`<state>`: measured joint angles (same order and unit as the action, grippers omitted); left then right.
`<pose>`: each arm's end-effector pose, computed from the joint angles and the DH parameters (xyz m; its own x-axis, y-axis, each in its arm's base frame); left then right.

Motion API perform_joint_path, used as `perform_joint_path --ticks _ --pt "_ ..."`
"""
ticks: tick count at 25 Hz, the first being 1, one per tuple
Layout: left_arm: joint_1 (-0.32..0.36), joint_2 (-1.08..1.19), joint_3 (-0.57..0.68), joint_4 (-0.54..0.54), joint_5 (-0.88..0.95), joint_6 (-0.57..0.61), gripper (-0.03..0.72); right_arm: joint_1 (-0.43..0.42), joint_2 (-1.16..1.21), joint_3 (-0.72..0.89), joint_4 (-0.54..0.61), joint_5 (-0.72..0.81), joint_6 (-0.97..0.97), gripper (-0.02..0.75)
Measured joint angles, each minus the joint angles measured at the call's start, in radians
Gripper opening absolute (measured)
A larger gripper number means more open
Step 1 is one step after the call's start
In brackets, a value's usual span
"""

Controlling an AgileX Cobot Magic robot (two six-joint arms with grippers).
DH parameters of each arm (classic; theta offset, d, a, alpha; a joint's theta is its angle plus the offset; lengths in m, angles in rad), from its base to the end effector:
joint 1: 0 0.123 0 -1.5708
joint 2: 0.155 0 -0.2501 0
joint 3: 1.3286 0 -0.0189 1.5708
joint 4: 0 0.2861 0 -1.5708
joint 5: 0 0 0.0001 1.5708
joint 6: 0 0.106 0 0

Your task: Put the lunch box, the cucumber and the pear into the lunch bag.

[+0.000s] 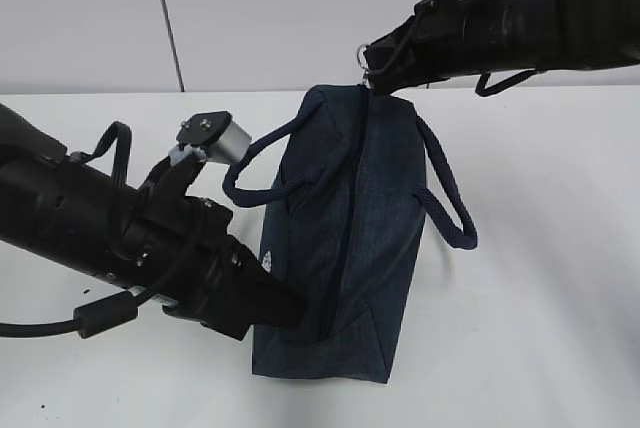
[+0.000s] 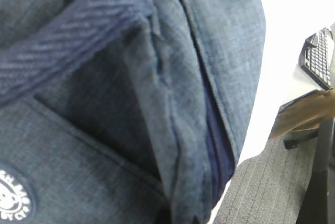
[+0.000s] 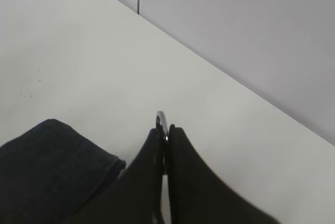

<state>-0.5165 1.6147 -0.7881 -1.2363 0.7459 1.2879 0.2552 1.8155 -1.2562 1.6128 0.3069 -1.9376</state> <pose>0.2404 -0.2147 0.1195 -0.6326 0.4991 -0.5923 0.7741 0.4319 -0.4629 0.4286 0.1450 0.1954 -0.2470 -0.3769 -0.8927 -0.6125 0.7746 -0.1576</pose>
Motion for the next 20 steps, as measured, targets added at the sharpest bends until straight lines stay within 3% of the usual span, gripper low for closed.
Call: perform_joint_path --ticks 9,11,17,20 --pt "0.001 0.0 0.0 0.006 0.003 -0.034 0.011 -0.012 0.026 -0.019 0.014 0.067 0.0 0.006" --pt "0.001 0.0 0.0 0.004 0.012 -0.051 0.073 -0.013 0.026 -0.021 0.014 0.078 0.0 0.006" --pt "0.0 -0.023 0.003 0.006 -0.006 -0.116 0.43 -0.018 0.026 -0.022 0.015 0.124 0.016 0.006" --pt "0.0 -0.077 0.003 0.003 -0.01 -0.125 0.491 -0.016 0.026 -0.022 0.015 0.155 0.023 0.006"
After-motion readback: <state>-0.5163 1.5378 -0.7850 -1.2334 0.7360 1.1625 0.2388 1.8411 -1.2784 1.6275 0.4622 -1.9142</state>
